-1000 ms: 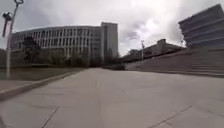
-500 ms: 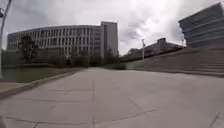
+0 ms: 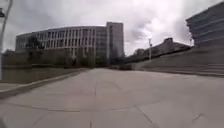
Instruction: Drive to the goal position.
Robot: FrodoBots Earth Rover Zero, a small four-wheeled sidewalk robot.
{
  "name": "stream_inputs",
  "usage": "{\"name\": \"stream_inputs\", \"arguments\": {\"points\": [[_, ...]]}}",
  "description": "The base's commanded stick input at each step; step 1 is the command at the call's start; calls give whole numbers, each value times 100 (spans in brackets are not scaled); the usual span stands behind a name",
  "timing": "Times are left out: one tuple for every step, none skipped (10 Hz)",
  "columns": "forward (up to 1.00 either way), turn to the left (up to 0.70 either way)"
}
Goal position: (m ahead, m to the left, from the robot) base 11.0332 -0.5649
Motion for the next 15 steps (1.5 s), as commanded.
{"name": "stream_inputs", "arguments": {"points": [[100,0],[100,0],[100,0],[100,0],[100,0],[100,0],[100,0],[100,0],[100,0],[100,0],[100,0],[100,0],[100,0],[100,0],[100,0]]}}
